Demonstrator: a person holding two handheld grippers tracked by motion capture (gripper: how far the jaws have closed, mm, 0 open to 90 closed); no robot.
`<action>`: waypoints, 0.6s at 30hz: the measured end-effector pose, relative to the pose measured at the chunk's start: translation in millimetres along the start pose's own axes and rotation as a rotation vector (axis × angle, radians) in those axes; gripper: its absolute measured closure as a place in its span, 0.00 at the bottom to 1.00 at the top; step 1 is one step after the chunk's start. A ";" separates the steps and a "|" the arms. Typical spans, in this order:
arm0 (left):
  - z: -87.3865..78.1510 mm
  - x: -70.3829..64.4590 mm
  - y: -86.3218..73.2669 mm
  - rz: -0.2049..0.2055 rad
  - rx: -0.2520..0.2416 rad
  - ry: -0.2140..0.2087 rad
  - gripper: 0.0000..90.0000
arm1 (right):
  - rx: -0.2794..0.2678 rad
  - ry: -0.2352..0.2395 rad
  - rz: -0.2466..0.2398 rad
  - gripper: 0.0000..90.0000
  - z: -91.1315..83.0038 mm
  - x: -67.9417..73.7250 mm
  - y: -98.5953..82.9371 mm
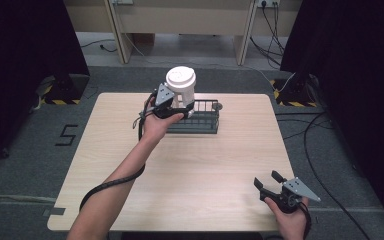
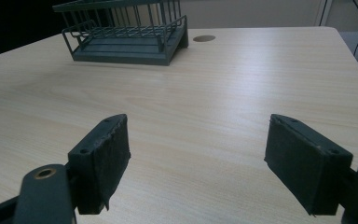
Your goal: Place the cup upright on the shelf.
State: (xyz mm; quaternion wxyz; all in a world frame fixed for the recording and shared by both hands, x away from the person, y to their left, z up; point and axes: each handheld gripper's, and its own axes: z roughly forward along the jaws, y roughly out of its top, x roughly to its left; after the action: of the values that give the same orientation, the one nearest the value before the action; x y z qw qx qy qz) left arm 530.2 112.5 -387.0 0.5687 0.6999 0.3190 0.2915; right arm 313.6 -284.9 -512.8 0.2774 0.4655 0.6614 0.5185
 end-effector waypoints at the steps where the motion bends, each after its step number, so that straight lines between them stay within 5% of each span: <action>1: 2.3 0.8 -0.3 -0.003 0.003 0.004 0.17 | 0.001 0.000 0.000 0.25 -0.2 -0.1 0.0; 18: 33.2 7.8 -8.8 -0.029 0.038 0.051 0.17 | 0.003 0.003 0.007 0.25 -0.3 -0.8 0.1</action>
State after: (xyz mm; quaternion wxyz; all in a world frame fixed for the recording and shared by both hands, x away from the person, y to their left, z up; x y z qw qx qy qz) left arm 559.7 99.6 -401.4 0.5510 0.6983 0.3491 0.2948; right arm 313.7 -285.7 -512.7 0.2739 0.4675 0.6611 0.5191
